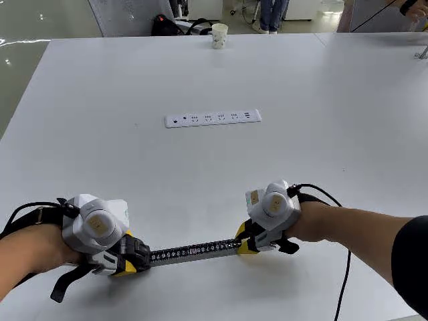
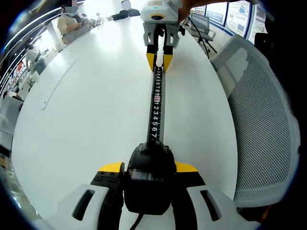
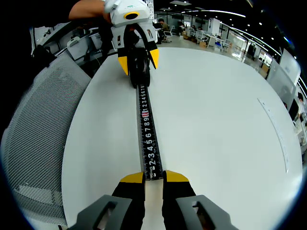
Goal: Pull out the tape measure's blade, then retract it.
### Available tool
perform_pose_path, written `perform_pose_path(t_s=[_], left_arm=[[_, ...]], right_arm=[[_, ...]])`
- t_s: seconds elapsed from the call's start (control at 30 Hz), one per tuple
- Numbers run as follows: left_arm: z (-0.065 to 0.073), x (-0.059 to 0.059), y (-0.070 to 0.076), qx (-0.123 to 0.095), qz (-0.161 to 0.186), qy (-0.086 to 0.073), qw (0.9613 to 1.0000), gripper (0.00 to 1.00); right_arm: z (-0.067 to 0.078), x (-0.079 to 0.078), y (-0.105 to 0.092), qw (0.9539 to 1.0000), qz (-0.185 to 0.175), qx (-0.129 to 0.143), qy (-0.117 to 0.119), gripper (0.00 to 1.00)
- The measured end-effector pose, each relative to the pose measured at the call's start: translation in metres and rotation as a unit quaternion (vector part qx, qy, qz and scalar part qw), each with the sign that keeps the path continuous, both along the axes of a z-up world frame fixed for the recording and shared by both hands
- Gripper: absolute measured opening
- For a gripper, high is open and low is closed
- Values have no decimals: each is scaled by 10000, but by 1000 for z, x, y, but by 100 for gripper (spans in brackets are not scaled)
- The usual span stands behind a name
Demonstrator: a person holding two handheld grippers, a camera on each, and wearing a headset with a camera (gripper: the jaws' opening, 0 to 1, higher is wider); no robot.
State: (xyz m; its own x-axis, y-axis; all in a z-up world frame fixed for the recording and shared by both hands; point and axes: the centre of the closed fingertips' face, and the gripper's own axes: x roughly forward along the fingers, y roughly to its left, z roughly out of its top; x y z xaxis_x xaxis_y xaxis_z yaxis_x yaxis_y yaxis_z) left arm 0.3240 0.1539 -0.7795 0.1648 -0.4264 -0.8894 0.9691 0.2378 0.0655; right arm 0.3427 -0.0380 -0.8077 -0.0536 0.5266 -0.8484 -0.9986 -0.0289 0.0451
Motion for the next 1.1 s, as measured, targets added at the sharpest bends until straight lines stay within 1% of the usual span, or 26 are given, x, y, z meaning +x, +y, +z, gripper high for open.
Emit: perform_pose_path(t_s=[0.37, 1.1], left_arm=[[0, 0, 0, -7, 2, 11, 10000, 33], [-1, 1, 0, -22, 25, 26, 10000, 33]], right_arm=[[1, 1, -5, 10000, -32, -31, 4, 9], [0, 3, -17, 9999, -113, 7, 12, 9]])
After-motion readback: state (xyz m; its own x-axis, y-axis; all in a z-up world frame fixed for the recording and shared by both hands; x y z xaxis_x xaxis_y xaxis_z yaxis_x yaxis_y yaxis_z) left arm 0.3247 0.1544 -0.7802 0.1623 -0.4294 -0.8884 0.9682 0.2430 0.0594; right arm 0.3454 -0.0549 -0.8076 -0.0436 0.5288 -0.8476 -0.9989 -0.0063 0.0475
